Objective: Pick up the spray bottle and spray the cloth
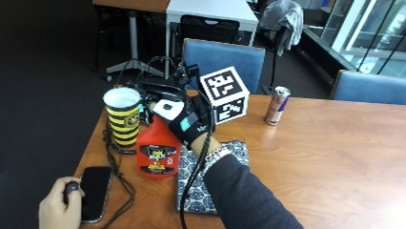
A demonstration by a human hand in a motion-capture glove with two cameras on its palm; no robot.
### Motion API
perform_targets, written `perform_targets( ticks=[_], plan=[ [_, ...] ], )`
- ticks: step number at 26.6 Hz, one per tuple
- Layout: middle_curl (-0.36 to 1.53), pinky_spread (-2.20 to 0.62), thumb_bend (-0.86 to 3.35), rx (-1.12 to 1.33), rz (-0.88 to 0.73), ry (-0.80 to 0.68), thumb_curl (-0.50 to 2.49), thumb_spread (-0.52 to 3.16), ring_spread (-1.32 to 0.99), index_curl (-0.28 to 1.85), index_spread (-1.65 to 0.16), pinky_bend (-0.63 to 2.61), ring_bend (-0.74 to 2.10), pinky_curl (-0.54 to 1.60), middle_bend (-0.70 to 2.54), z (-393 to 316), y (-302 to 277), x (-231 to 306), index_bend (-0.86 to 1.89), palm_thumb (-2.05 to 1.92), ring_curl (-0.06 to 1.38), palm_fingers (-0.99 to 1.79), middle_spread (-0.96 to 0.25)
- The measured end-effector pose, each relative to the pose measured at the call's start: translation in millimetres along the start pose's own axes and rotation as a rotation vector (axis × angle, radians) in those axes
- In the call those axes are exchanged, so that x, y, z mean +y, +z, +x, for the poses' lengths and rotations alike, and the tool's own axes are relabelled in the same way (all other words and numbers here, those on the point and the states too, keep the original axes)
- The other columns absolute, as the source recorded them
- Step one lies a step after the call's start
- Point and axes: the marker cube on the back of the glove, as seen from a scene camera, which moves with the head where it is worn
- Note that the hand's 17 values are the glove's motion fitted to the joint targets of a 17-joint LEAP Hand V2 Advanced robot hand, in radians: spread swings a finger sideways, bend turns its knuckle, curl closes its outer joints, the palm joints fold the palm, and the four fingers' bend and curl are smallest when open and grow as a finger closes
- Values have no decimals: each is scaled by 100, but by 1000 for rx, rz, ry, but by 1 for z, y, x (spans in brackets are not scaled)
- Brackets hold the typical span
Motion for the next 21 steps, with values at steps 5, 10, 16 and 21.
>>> perform_targets(
  ticks=[5, 10, 16, 21],
  plan=[
    [50, -33, -3, 9, -14, -14, 80, 21, -23, 61, -32, 41, 59, 39, 59, 7, 7, -1, 20, 97, 47, 136, -21],
    [50, -34, -3, 25, -5, -47, 80, 21, -24, 62, -32, 41, 59, 39, 59, -7, 8, -10, 20, 97, 47, 136, -22],
    [50, -34, -4, 34, 14, -76, 80, 22, -25, 62, -33, 40, 59, 39, 59, -24, 3, -15, 20, 96, 47, 136, -24],
    [50, -33, -4, 30, 16, -83, 80, 23, -26, 62, -34, 41, 59, 39, 59, -26, 3, -17, 20, 95, 47, 136, -24]
  ],
)
